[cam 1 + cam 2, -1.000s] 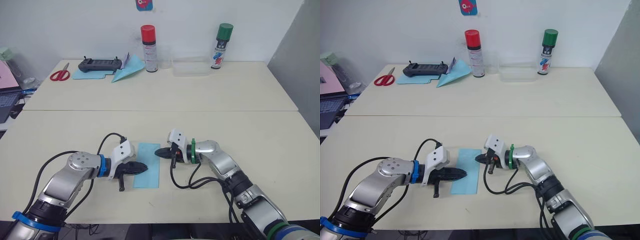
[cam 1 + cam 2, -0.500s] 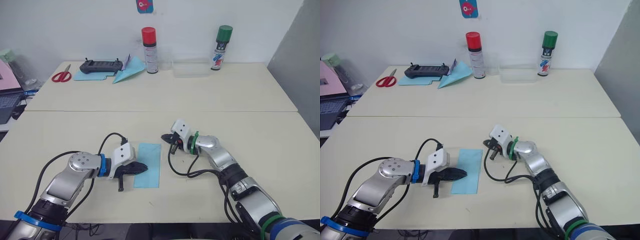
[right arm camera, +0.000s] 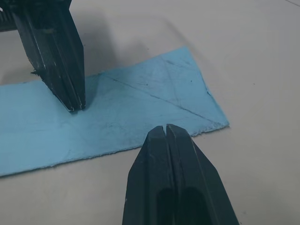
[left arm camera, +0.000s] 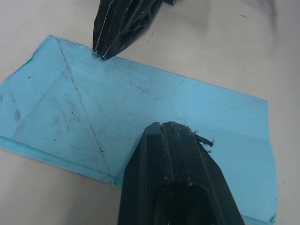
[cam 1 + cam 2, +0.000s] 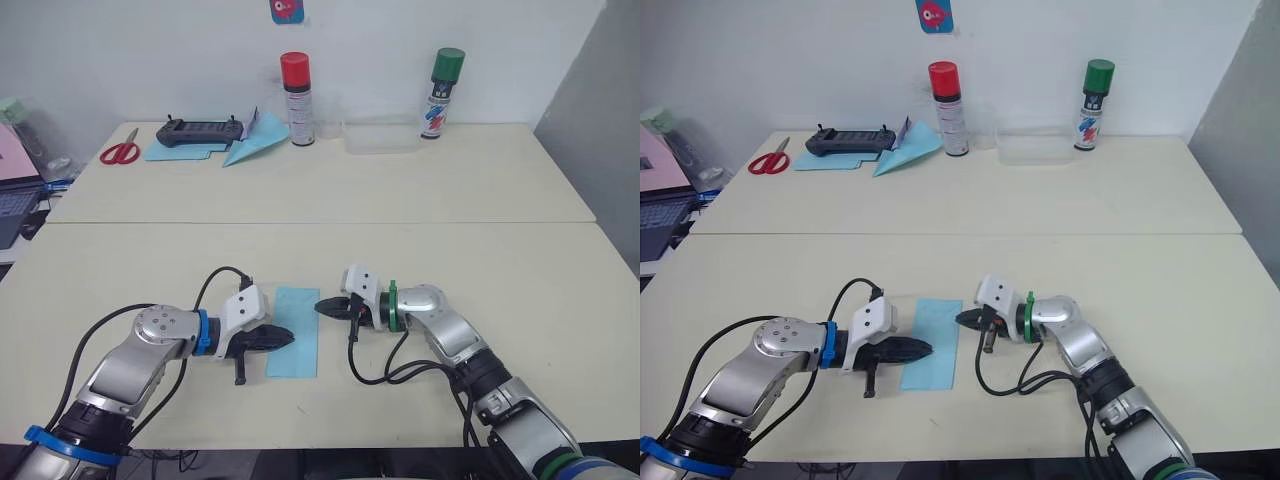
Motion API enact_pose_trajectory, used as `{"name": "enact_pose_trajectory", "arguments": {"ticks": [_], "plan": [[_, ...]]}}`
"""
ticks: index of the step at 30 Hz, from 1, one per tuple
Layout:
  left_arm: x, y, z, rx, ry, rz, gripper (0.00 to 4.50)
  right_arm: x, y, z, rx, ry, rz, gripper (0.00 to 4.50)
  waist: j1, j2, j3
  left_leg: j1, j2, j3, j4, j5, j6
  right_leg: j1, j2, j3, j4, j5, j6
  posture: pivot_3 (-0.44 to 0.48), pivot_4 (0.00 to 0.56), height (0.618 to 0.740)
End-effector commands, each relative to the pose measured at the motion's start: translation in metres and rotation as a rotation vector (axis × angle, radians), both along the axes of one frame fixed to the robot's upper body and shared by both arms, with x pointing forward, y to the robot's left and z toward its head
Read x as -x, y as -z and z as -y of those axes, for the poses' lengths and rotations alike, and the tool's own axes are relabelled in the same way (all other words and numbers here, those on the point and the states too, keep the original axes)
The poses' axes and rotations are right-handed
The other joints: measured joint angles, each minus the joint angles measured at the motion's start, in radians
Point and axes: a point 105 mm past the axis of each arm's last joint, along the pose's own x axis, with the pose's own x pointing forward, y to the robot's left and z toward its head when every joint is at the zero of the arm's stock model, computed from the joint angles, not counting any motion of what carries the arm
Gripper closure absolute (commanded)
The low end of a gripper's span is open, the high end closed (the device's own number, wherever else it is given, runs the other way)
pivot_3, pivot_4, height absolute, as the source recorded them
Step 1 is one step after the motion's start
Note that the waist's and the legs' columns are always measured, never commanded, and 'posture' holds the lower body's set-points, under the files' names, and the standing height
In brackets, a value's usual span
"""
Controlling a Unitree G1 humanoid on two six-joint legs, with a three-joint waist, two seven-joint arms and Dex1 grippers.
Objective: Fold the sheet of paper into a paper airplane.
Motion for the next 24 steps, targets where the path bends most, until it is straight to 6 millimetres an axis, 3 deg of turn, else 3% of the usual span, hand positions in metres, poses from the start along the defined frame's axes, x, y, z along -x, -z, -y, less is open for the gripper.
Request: {"name": "enact_pose_trajectory", "arguments": {"ticks": [1, 8, 13, 19, 24], "plan": [[0.007, 0.018, -0.013, -0.061, -0.059, -0.082, 4.50, 0.025, 0.023, -0.005, 0.085, -0.115, -0.072, 4.45, -0.001, 0.000, 0.000, 0.000, 0.000, 0.000, 0.000, 0.000, 0.000, 0.000, 0.000, 0.000, 0.000, 0.000, 0.000, 0.000, 0.150, 0.740], [0.010, 0.018, -0.017, -0.065, -0.079, -0.095, 4.50, 0.066, 0.031, -0.007, 0.128, -0.283, -0.168, 4.45, -0.001, 0.000, -0.002, 0.001, 0.000, 0.000, -0.007, -0.001, 0.000, 0.000, 0.000, -0.001, 0.000, -0.002, 0.005, 0.000, 0.150, 0.740], [0.012, 0.018, -0.017, -0.059, -0.090, -0.108, 4.50, 0.082, 0.036, -0.007, 0.156, -0.335, -0.218, 4.45, -0.002, -0.001, -0.003, 0.003, 0.000, -0.001, -0.012, -0.001, -0.001, -0.001, 0.000, -0.002, 0.000, -0.004, 0.003, 0.000, 0.150, 0.740], [0.013, 0.019, -0.016, -0.060, -0.093, -0.112, 4.50, 0.109, 0.045, 0.006, 0.230, -0.415, -0.391, 4.45, -0.002, -0.001, -0.004, 0.003, 0.000, -0.001, -0.013, -0.001, -0.002, -0.001, 0.000, -0.002, -0.001, -0.005, 0.003, 0.000, 0.150, 0.740], [0.010, 0.019, -0.014, -0.054, -0.099, -0.102, 4.50, 0.110, 0.048, 0.019, 0.264, -0.426, -0.456, 4.45, 0.000, -0.002, -0.005, 0.003, 0.000, -0.001, -0.013, -0.001, -0.002, 0.000, -0.001, -0.003, -0.002, -0.005, 0.004, 0.000, 0.150, 0.740]]}}
